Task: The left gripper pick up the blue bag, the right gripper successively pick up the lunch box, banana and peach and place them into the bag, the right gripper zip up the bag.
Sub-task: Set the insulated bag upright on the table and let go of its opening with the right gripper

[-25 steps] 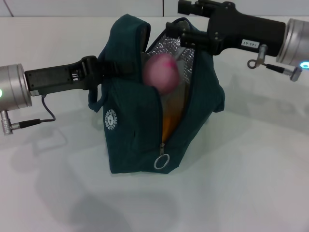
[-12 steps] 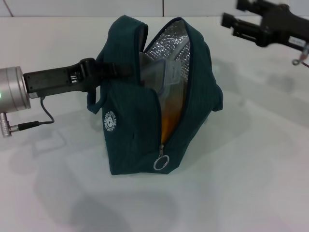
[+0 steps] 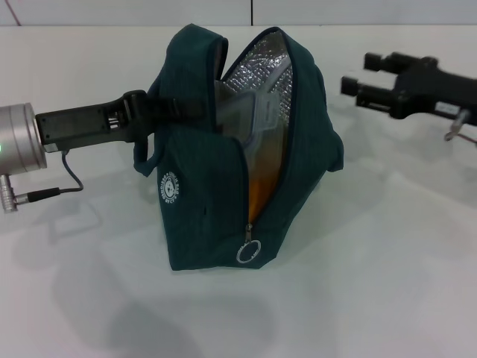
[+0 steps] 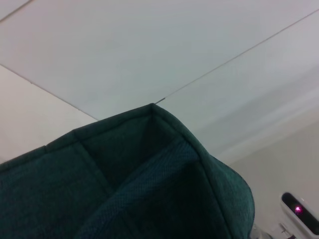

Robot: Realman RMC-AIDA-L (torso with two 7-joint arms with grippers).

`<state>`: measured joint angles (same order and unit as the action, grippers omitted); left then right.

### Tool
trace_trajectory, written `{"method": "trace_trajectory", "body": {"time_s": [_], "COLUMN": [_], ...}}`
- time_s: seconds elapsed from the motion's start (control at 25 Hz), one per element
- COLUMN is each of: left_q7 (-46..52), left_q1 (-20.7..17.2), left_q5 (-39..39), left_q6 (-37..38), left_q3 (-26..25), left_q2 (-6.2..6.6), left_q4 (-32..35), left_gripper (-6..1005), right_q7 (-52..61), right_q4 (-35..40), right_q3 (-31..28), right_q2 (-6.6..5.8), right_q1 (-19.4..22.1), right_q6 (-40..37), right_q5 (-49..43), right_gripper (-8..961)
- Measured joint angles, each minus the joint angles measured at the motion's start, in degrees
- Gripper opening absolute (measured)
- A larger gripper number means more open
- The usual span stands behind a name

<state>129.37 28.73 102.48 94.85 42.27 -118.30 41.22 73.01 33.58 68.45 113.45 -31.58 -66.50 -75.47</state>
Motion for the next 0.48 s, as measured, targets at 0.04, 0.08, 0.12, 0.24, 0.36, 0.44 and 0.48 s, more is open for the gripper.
{"method": "trace_trajectory", "body": {"time_s": [0.04, 0.08, 0.12, 0.24, 0.36, 0.44, 0.48], "left_q7": [0.0, 0.0, 0.0, 0.0, 0.0, 0.0, 0.0], "left_q1": [0.0, 0.0, 0.0, 0.0, 0.01, 0.0, 0.01], "left_q5": [0.0, 0.0, 0.0, 0.0, 0.0, 0.0, 0.0], "left_q6": [0.01, 0.04, 0.06, 0.07, 0.08, 0.08, 0.08], "left_q3": [0.0, 0.0, 0.0, 0.0, 0.0, 0.0, 0.0], "left_q2": [0.0, 0.0, 0.0, -0.02, -0.07, -0.08, -0.08], "left_q4": [0.0, 0.0, 0.0, 0.0, 0.0, 0.0, 0.0], "left_gripper": [36, 36, 36, 36, 36, 36, 36], "right_q7": [-0.01, -0.14, -0.25, -0.52, -0.57, -0.59, -0.6], "right_q4": [0.09, 0.29, 0.31, 0.18, -0.02, -0.08, -0.1], "right_q3": [0.05, 0.05, 0.06, 0.25, 0.53, 0.57, 0.6], "right_q2": [0.37, 1.01, 1.35, 1.78, 1.85, 1.86, 1.86], "right_q1": [-0.13, -0.59, -0.95, -2.06, -2.91, -3.24, -3.39], "right_q6": [0.52, 1.56, 2.12, 3.27, 3.84, 4.17, 4.27], "right_q5": [-0.45, -1.35, -1.83, -2.3, -2.43, -2.68, -2.8], "right_gripper": [658, 658, 657, 657, 656, 655, 655]}}
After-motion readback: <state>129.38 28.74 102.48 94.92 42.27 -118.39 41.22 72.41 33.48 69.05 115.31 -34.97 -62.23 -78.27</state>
